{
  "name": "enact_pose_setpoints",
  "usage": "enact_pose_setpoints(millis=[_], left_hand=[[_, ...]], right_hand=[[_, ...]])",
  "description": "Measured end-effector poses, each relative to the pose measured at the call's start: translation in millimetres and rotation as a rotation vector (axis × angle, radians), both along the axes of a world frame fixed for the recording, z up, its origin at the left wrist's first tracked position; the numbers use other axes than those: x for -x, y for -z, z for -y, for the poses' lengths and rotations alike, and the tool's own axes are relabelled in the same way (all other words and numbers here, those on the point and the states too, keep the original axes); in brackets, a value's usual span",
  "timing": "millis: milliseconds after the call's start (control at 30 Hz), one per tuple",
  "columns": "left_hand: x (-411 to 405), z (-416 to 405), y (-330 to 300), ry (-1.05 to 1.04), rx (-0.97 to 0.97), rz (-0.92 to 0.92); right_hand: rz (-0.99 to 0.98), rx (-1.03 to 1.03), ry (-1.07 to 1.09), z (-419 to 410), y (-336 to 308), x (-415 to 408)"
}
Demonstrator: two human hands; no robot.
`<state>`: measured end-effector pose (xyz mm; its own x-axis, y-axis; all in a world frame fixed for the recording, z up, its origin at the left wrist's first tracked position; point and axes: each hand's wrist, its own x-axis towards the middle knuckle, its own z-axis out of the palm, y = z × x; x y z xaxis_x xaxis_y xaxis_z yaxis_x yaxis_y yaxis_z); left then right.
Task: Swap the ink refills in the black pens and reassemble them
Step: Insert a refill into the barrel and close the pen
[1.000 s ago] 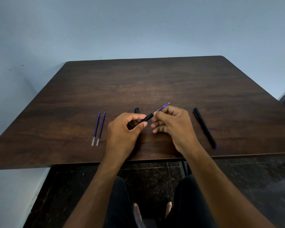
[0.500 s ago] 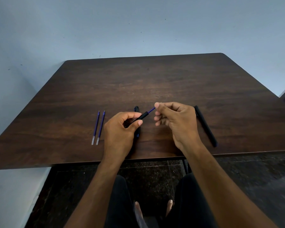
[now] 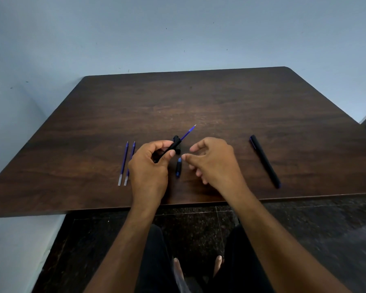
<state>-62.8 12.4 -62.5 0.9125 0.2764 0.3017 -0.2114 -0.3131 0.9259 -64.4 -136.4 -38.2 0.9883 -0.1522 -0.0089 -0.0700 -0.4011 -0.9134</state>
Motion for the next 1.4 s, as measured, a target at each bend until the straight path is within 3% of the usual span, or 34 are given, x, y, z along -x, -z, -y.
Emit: enact_pose_setpoints(millis=[200,433,700,867,1167,1400], left_hand=[[3,0,-3,0.036,0.003,-0.027],[2,2,-3,0.050,-0.039,-0.017],[2,2,-2,0.049,-0.055,-0.015],[3,2,-3,0.045,-0.083,-0.016],[2,4,-3,0.039,-0.141,-0.044],[2,4,-4,0.036,-0.167,-0.074]], right_hand=[[-0.030,0.370,-0.006,-26,-3,1],[-0.112,0.386,-0.036,-17,-12,0],[-0.099,0.543,-0.095,-23,-5,4],[-0.037,0.330,-0.026,-9,-7,4],[-0.038,-0.389,0.062,25,-5,-1],[0.115,-0.727,0.149,39,-8,-5]])
